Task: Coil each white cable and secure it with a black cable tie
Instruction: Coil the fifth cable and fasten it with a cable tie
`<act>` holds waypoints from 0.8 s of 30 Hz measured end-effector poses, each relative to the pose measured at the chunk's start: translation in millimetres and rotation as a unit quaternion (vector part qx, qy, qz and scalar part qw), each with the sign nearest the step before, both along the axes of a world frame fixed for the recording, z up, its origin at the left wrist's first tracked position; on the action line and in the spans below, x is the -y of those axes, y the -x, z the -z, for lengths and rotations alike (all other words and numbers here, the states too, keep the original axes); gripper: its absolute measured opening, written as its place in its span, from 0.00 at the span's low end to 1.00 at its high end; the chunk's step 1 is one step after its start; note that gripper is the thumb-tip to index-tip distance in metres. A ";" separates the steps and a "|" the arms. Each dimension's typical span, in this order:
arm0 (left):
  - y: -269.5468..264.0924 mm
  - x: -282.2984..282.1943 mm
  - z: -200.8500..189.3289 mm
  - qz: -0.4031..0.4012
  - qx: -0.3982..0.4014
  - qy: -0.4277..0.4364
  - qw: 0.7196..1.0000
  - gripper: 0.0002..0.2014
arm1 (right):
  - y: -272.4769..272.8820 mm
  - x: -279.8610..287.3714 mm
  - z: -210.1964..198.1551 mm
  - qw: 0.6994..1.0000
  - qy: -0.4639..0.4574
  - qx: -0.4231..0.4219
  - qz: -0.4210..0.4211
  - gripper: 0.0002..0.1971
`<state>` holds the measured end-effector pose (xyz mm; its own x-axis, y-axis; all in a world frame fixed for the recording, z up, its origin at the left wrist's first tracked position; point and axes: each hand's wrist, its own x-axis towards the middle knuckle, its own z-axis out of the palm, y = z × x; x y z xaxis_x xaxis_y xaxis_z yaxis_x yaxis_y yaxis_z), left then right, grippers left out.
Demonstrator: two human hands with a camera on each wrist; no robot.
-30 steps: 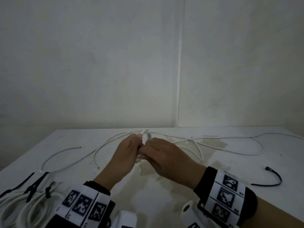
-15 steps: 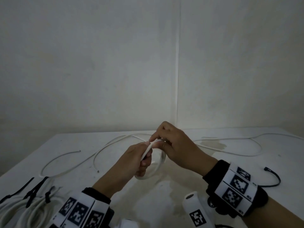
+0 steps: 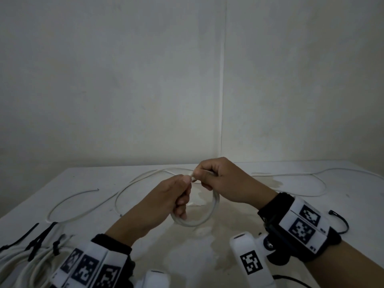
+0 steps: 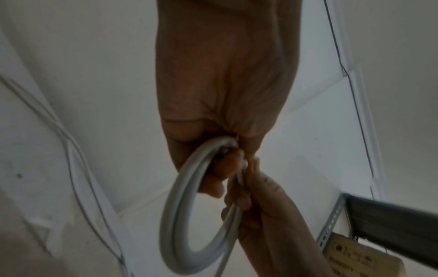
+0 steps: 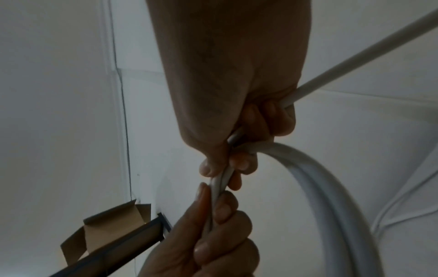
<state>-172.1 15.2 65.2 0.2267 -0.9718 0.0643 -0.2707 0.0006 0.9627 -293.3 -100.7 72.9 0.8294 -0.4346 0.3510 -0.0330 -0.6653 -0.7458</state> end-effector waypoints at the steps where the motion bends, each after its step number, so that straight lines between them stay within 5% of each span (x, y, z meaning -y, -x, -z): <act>1: -1.6 -0.9 -0.6 0.008 0.000 -0.007 1.000 0.17 | -0.4 -0.6 0.1 1.000 0.006 -0.008 0.002 0.13; 14: -5.7 0.9 -4.8 -0.107 -0.205 0.087 0.969 0.19 | 6.4 6.1 9.1 0.995 -0.042 0.074 0.045 0.15; 20: -37.6 -1.5 -6.6 -0.190 -0.288 0.175 0.922 0.19 | 11.8 33.5 42.6 0.988 0.022 0.055 0.141 0.13; 24: -52.8 -2.4 -4.6 -0.239 -0.293 0.206 0.902 0.19 | 11.4 41.4 64.4 0.973 0.169 0.035 0.151 0.16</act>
